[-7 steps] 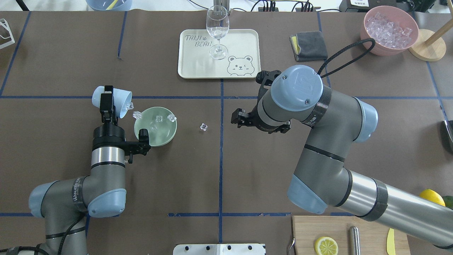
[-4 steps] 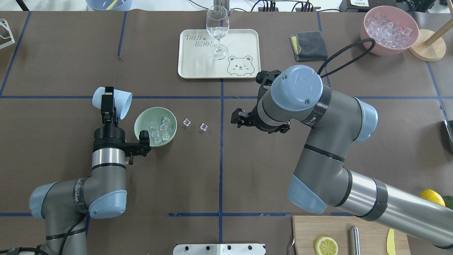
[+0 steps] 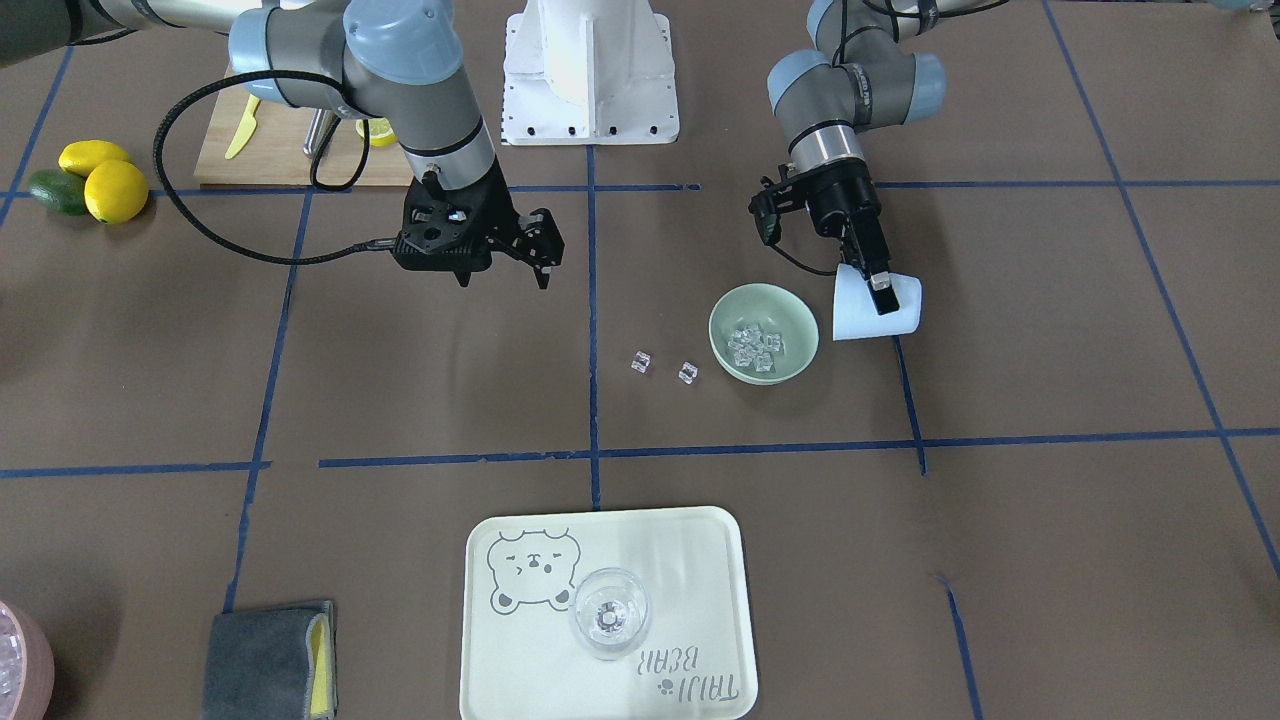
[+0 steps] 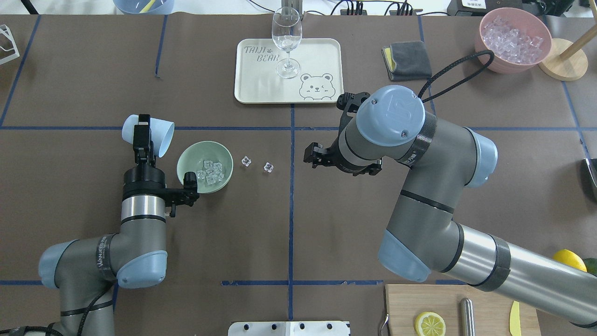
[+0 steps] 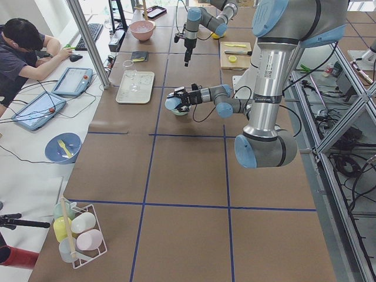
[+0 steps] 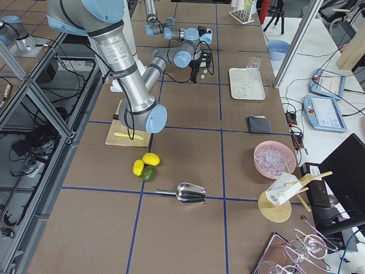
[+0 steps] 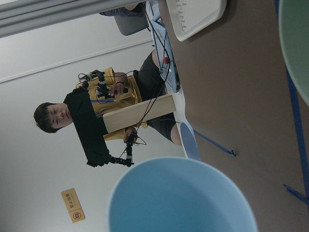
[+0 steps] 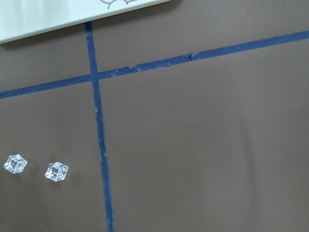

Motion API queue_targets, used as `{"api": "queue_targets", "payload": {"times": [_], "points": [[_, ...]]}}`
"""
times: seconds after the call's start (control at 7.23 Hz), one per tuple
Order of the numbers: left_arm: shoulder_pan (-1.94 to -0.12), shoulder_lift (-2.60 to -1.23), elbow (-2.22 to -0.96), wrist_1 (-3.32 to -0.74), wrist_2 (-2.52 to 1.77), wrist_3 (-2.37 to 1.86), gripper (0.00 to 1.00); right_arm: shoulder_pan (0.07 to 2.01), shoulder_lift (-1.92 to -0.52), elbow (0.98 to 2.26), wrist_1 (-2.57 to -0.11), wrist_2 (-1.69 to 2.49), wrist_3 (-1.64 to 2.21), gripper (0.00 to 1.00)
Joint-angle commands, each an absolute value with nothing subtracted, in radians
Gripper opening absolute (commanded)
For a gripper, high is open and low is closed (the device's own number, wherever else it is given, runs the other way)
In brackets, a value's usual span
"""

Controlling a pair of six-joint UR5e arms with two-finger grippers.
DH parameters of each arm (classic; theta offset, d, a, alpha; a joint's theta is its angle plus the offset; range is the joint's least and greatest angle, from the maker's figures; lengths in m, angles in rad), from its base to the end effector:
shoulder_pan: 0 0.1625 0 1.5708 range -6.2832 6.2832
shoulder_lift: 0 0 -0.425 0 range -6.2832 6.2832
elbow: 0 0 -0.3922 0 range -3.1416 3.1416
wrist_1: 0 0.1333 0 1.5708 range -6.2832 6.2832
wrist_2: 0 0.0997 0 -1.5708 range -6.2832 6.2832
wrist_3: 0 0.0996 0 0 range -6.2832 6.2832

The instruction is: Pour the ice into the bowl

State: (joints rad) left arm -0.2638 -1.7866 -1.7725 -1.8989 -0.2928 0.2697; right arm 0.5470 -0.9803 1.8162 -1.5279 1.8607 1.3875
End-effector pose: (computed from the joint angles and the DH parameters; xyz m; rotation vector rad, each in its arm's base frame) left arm 0.4639 -0.3621 0.3721 1.1876 -0.7573 0.8460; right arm -0.4893 -0.4207 0.2087 0.0585 -0.9129 0.2107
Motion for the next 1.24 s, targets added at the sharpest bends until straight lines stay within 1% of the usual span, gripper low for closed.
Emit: {"api": "queue_targets", "payload": {"times": [0.0,0.55,0.83,1.11], "points": [[-0.264,-1.787,-1.789,-1.911,-0.296,0.259,0.00,0.546,-0.979,1.816,-1.528,1.861,1.393,1.00],[-0.264,-1.778,-1.790,-1.983,-0.298,0.144,0.00,0.545,-0.977,1.819,-1.526,1.862,1.402,1.00],[-0.264,-1.778,-1.792,-1.985,-0.299,-0.013,0.00,0.545,-0.976,1.818,-1.526,1.862,1.402,1.00],[-0.264,-1.778,-1.786,-2.105,-0.339,-0.153,0.00,0.545,-0.976,1.819,-1.526,1.862,1.404,1.00]]}}
